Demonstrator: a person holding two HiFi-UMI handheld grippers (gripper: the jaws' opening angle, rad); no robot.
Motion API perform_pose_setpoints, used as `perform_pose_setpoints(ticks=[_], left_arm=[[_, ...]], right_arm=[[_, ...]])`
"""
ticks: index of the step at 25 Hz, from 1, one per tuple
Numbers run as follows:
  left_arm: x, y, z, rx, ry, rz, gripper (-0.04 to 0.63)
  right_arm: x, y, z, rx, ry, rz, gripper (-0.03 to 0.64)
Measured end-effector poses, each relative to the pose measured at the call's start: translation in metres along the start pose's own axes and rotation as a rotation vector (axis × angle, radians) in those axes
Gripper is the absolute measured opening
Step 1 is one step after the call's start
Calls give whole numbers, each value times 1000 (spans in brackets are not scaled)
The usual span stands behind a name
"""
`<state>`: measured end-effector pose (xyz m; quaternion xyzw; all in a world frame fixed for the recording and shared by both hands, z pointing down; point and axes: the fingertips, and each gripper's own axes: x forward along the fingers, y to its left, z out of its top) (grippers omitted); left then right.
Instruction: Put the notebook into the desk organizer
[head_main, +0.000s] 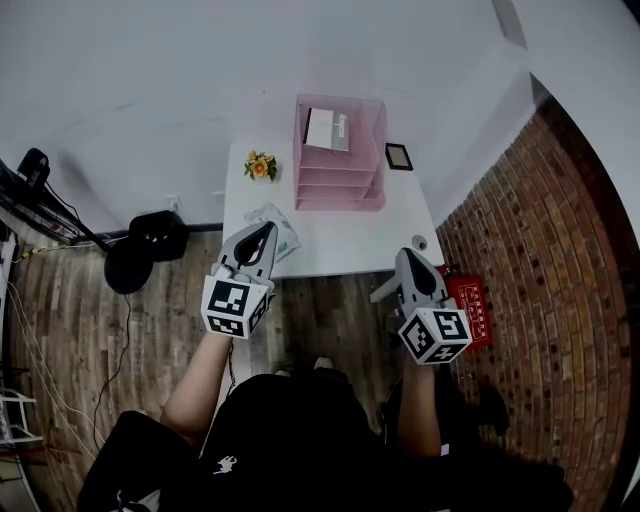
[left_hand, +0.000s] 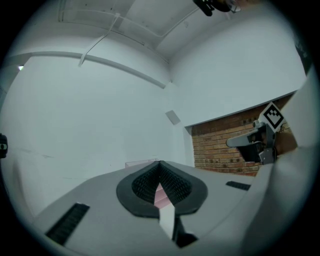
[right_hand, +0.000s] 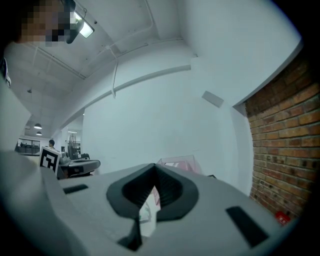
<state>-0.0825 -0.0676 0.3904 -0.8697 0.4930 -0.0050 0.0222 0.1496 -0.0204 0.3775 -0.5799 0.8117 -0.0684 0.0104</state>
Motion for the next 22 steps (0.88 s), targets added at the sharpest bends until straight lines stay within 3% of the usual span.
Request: perform_pose_setpoints(ticks=[22], left_arm=[[13,17,-5,-20,-9,-41,3]], right_arm=[[12,6,-1,-20,9,-43,2]])
